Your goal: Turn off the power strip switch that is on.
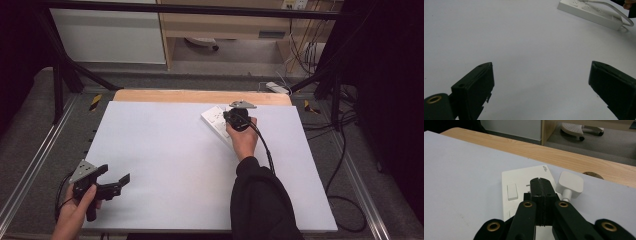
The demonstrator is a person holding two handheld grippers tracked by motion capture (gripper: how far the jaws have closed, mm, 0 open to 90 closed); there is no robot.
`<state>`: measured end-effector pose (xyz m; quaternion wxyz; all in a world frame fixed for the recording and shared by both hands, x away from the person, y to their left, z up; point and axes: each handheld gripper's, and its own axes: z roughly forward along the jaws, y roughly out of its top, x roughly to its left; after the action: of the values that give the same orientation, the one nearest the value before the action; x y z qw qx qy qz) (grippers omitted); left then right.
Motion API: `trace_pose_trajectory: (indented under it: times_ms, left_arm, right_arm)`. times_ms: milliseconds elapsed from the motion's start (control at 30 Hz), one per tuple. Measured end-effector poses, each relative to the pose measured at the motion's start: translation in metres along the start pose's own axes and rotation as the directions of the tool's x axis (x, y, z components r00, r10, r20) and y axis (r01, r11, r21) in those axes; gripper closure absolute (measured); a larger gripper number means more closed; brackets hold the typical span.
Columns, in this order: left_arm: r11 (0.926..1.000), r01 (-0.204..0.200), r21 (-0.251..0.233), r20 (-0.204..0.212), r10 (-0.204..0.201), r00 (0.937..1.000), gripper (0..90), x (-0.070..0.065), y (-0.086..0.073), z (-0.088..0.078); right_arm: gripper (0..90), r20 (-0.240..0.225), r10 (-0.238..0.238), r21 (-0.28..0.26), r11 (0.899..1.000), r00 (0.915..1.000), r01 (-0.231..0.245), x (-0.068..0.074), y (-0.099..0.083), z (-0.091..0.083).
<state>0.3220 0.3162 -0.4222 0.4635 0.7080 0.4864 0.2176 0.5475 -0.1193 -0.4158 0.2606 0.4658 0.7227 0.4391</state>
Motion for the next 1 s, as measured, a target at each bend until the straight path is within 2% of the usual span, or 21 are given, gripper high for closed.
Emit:
trace_pose_trajectory:
  times_ms: [300,733,1000]
  left_arm:
    - [1.0,-0.002,0.001,-0.001,0.002,1.0,6.3,0.0,0.0,0.0]
    - [1.0,0.0,0.0,-0.003,0.0,1.0,6.3,0.0,0.0,0.0]
    - [1.0,0.002,-0.002,-0.003,-0.002,1.0,6.3,0.001,0.0,0.0]
  right_arm:
    - [90.0,-0.01,0.004,0.006,1.0,0.9999,-0.004,0.005,0.0,-0.001]
    - [90.0,-0.027,0.011,0.026,1.0,0.9996,-0.01,0.027,-0.004,0.004]
    - [90.0,-0.006,0.018,0.05,0.999,0.9998,-0.018,0.034,-0.006,0.009]
